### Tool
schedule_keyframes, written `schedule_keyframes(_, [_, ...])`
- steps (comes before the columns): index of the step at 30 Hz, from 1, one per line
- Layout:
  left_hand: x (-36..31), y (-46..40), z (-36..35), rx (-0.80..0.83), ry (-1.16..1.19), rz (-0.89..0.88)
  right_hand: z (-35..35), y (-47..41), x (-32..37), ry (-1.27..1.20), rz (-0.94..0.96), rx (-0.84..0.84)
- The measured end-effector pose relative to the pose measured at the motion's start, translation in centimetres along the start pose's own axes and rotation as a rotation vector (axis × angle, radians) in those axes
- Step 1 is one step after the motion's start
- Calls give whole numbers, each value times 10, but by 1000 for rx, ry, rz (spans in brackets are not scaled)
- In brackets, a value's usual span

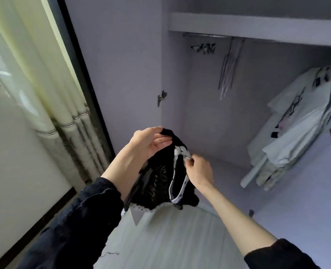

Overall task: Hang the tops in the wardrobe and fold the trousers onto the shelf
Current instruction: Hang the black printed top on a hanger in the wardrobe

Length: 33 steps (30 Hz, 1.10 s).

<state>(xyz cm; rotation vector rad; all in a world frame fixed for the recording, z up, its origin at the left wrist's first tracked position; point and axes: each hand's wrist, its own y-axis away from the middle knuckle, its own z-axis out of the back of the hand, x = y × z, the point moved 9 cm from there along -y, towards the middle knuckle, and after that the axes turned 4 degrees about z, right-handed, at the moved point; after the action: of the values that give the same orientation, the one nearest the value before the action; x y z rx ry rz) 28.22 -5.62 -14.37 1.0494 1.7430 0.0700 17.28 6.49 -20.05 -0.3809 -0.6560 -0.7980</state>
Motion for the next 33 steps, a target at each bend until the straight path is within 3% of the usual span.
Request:
schedule_keyframes(3, [3, -3, 4, 0, -70, 13, 31, -10, -2, -163, 88, 68])
schedule_keyframes(5, [10, -2, 1, -4, -276, -19, 48, -18, 2, -159, 150, 124])
schedule_keyframes(7, [12, 3, -10, -5, -575, -144, 55, -22, 9, -153, 206, 215])
schedule_keyframes(10, [20, 19, -50, 140, -1063, -437, 62, -22, 18, -127, 254, 321])
schedule_keyframes(13, [35, 29, -77, 204, -1302, -574, 79, -20, 21, -168, 265, 329])
schedule_keyframes(23, [39, 37, -119, 126, -1303, -831, 130, -8, -2, -234, 228, 260])
schedule_keyframes(27, [49, 36, -133, 218, -1354, -813, 142, -7, -2, -242, 243, 226])
schedule_keyframes(30, [44, 35, -135, 185, -1320, -841, 143, -10, -1, -216, 252, 207])
schedule_keyframes(33, [34, 30, -134, 191, -1343, -792, 141, -13, -5, -39, 266, 196])
